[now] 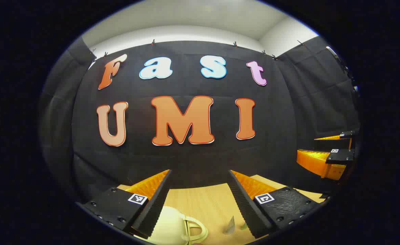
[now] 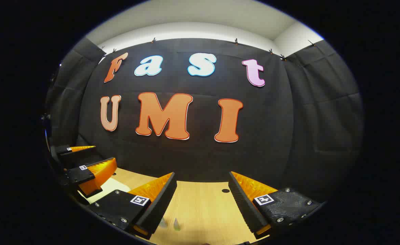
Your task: First open the suitcase, pack the skin care products into it, and then close the suitcase.
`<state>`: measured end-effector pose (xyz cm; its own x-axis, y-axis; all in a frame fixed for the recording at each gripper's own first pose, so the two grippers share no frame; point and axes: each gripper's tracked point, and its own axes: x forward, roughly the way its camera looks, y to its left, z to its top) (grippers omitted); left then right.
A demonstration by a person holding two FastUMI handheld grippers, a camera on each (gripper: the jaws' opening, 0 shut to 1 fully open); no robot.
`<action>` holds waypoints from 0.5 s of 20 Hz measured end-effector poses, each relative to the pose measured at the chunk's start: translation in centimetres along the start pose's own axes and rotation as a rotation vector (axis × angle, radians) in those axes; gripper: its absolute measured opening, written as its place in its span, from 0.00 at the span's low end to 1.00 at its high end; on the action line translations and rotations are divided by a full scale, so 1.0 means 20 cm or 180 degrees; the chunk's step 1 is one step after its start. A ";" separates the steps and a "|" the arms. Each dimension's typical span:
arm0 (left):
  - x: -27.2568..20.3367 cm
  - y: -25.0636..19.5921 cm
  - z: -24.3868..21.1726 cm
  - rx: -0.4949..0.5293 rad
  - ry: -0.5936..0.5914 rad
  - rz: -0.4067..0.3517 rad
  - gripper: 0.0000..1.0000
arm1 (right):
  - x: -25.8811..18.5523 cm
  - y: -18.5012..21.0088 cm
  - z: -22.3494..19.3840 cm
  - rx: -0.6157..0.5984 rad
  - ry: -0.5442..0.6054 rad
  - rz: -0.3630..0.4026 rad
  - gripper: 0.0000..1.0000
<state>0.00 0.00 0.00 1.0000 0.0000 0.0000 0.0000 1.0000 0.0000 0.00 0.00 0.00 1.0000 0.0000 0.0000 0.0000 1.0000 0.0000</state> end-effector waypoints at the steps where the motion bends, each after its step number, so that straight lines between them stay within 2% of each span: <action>1: 0.00 0.00 0.00 -0.0012 0.0041 0.0038 1.00 | 0.00 -0.01 0.01 -0.0008 -0.0025 0.0027 0.96; 4: 0.00 -0.05 0.02 -0.0077 0.0043 0.0064 0.99 | 0.02 -0.07 0.02 -0.0036 -0.0089 0.0117 0.96; 5: -0.01 -0.07 0.01 -0.0116 0.0109 0.0078 0.99 | 0.01 -0.08 -0.01 0.0010 -0.0028 0.0167 0.92; 6: -0.03 -0.10 -0.01 -0.0130 0.0161 0.0074 0.99 | 0.02 -0.08 -0.04 0.0062 0.0019 0.0230 0.96; 10: -0.05 -0.10 -0.02 0.0007 0.0198 0.0246 1.00 | 0.04 -0.14 -0.11 0.0258 0.0146 0.0269 0.97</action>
<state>-0.93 -2.06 -0.47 0.9951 0.0771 -0.0621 -0.0769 0.9970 0.0045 0.78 -2.80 -2.21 0.9954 0.0860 -0.0423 -0.0823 0.9932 0.0826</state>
